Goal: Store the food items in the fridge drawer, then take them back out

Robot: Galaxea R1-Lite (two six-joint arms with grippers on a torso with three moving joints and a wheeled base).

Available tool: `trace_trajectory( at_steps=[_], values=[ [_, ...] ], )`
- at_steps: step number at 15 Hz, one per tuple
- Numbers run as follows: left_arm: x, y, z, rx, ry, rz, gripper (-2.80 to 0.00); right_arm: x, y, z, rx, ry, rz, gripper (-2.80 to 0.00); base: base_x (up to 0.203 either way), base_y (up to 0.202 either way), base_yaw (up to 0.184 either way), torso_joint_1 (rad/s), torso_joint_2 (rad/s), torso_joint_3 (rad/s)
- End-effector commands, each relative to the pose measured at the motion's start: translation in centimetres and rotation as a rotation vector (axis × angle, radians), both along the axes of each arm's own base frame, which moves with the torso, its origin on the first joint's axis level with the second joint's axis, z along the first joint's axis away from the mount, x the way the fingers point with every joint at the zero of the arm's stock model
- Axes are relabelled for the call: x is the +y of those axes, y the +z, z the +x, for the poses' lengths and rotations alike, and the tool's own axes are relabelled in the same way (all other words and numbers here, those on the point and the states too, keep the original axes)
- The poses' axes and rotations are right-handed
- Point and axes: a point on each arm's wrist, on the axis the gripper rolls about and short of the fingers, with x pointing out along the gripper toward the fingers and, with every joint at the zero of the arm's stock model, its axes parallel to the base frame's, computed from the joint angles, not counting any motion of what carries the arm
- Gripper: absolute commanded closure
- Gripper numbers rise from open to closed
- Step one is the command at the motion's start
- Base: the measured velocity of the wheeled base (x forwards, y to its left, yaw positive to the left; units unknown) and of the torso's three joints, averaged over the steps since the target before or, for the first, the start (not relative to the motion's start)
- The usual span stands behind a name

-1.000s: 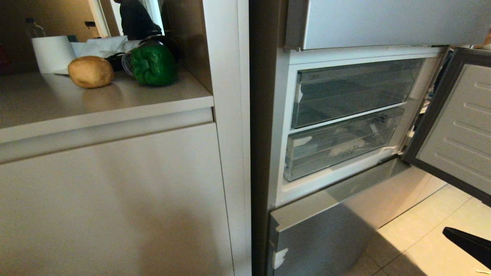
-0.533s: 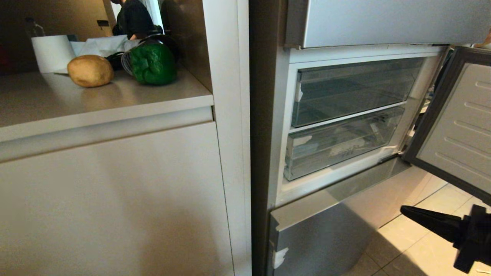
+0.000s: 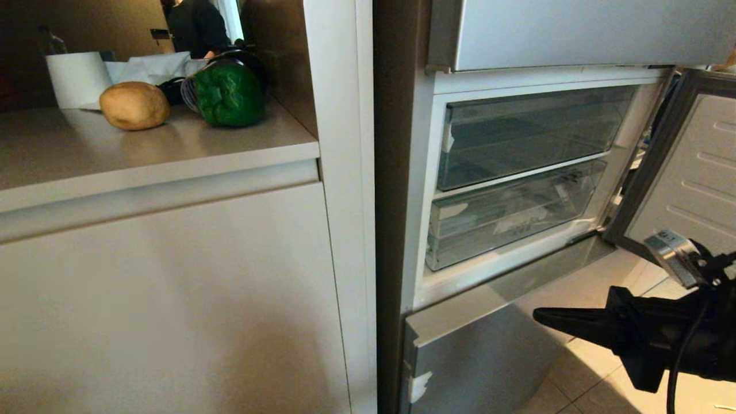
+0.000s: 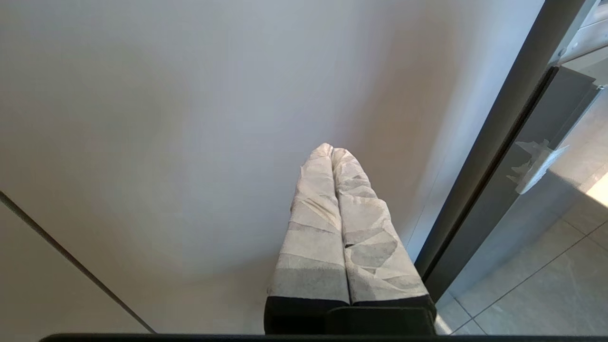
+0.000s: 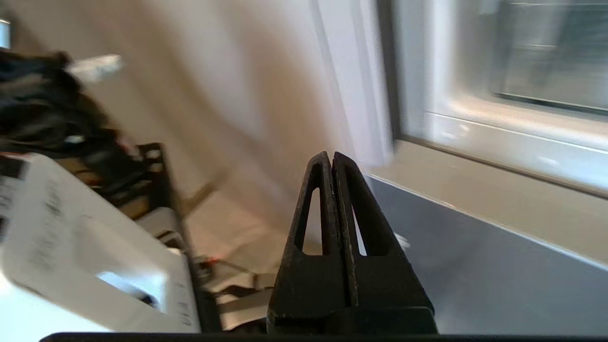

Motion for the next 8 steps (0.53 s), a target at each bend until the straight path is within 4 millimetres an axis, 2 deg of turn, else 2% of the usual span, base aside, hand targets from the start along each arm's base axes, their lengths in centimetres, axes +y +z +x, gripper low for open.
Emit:
trace_trajectory(
  at_steps=[1,2,3,8],
  values=[
    [0.0,0.0,0.0,0.003,0.001,-0.001,0.0,1.1,-0.3,1.3,0.023,0.03,-0.001,0.0,0.0,0.0,0.0,0.0,0.0,0.0],
    [0.0,0.0,0.0,0.002,0.001,-0.001,0.0,1.4,-0.5,2.1,0.023,-0.023,-0.017,0.0,0.0,0.0,0.0,0.0,0.0,0.0],
    [0.0,0.0,0.0,0.002,0.001,-0.001,0.0,1.6,-0.6,2.8,0.018,-0.095,-0.039,-2.8,0.0,0.0,0.0,0.0,0.0,0.0],
    [0.0,0.0,0.0,0.002,0.001,-0.001,0.0,1.8,0.4,4.7,-0.084,-0.251,-0.079,-2.8,0.0,0.0,0.0,0.0,0.0,0.0]
  ],
)
